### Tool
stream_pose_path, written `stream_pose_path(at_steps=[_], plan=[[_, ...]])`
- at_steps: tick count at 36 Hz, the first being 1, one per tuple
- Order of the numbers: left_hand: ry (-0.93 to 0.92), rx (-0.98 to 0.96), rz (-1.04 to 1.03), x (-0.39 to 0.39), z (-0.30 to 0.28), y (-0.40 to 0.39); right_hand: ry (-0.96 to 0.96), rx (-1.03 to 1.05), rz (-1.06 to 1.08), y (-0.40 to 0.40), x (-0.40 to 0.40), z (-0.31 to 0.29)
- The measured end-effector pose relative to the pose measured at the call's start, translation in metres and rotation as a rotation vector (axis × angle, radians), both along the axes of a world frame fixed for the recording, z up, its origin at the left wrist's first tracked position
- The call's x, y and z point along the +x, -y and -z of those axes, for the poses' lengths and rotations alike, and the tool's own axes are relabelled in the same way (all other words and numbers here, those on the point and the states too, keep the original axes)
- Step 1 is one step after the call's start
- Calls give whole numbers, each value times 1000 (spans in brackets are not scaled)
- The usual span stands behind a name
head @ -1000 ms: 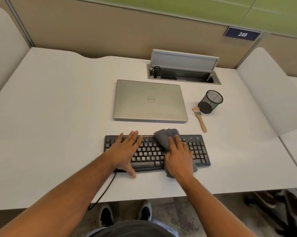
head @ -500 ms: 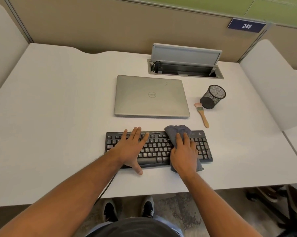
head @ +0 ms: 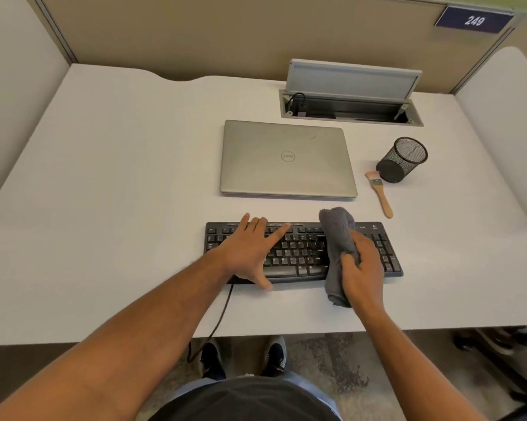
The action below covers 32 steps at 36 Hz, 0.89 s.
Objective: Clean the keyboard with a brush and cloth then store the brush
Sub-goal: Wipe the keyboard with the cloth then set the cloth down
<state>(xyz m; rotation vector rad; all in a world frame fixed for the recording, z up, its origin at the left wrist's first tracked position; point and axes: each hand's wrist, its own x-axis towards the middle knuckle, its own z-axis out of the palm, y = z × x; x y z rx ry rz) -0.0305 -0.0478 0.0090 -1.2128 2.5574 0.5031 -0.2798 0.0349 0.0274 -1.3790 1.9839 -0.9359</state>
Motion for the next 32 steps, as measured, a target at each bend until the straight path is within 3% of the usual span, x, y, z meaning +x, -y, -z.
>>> stream_pose_path(at_steps=[11, 19, 25, 32], plan=[[-48, 37, -28, 6, -17, 14, 112, -143, 81, -22, 26, 0], [-59, 102, -38, 18, -16, 15, 27, -155, 38, -27, 27, 7], [-64, 86, -35, 20, -15, 17, -82, -182, -131, -49, 43, 15], [-78, 89, -54, 21, -19, 26, -385, -240, -502, -87, 70, 49]])
